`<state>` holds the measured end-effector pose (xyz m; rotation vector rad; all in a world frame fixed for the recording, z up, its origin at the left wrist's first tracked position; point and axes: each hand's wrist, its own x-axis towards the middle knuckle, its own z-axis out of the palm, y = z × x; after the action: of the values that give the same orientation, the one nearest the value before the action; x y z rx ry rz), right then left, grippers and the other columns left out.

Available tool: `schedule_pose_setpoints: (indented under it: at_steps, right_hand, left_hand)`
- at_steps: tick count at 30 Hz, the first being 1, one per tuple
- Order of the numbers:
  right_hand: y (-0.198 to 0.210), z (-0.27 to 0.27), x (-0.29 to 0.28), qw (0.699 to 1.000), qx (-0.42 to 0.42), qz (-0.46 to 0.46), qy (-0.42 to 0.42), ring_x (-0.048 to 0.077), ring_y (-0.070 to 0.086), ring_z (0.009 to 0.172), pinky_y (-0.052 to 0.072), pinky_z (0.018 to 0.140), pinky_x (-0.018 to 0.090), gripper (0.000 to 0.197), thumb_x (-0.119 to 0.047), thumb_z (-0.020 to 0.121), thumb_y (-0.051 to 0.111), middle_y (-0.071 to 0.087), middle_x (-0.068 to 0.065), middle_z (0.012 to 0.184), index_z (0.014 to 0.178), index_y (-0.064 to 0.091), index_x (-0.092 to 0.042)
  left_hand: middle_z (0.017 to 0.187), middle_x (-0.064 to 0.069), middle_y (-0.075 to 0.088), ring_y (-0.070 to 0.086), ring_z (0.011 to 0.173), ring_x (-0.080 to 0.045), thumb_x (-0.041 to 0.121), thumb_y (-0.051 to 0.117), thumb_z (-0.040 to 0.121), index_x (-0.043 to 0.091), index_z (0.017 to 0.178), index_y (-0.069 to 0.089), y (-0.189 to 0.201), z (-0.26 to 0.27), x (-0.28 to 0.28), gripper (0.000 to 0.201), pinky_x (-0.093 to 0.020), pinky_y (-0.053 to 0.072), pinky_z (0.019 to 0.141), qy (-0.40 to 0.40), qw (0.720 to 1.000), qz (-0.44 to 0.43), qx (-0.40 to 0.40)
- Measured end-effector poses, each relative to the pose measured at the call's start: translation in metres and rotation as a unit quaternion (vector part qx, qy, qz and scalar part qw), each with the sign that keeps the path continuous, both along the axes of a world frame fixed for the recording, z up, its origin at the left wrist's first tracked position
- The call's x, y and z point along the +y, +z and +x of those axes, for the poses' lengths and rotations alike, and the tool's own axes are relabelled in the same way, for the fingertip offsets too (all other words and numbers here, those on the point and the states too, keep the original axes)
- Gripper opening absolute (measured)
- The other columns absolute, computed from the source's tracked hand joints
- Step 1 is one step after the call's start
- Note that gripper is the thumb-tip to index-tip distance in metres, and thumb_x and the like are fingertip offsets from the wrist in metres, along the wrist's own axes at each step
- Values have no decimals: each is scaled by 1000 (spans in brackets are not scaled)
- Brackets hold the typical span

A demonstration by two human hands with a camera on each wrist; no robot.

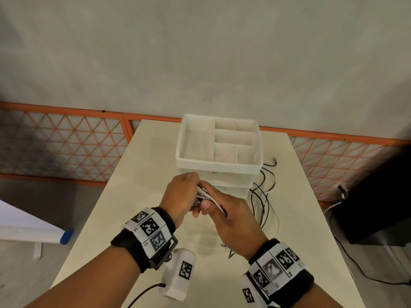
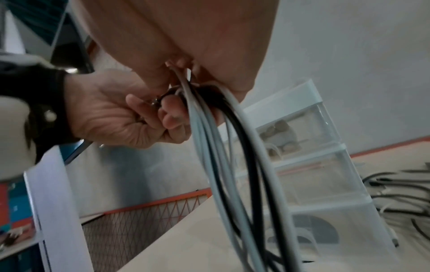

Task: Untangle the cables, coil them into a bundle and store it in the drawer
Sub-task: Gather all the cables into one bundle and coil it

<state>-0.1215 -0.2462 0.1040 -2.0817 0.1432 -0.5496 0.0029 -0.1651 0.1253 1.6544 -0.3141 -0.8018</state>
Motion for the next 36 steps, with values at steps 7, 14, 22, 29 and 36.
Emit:
schedule_pose_setpoints:
  at_steps: [7,14,22,29,36]
  right_hand:
    - [-13,1,-6,999,7,-28,-15,2,62,91,44,84,7,47,-15,101,43,64,-1,92,147,46,-22]
    - [-11,3,-6,999,25,-15,-31,-7,56,71,41,71,5,47,-8,101,47,59,-21,77,146,50,-22]
    - [-10,-4,-15,989,87,93,-74,-2,50,51,35,55,9,20,-26,100,60,59,-26,57,110,77,-21]
    - [10,4,-11,998,55,15,-18,2,69,79,53,73,19,16,-6,93,63,75,-11,85,104,71,-14]
    - [7,-9,-29,997,-13,-38,-61,-1,69,78,47,71,9,20,-17,98,63,78,-12,93,115,73,-21]
  left_hand:
    - [65,-20,62,53,50,-23,10,44,89,-1,75,62,11,3,7,25,-25,39,44,-41,997,-13,72]
    - [61,-14,60,46,47,-19,28,65,94,7,72,53,8,5,5,33,-23,33,38,-15,999,-42,1]
    - [90,-6,67,64,74,-19,46,64,90,9,99,61,0,30,21,38,-37,57,73,-71,982,140,-101]
    - [69,4,72,64,53,-4,67,30,95,25,79,71,21,-1,-5,61,-23,50,55,-226,943,83,-230]
    - [44,8,46,40,36,-4,70,18,94,15,55,59,20,16,5,79,-21,34,53,-283,907,167,-264]
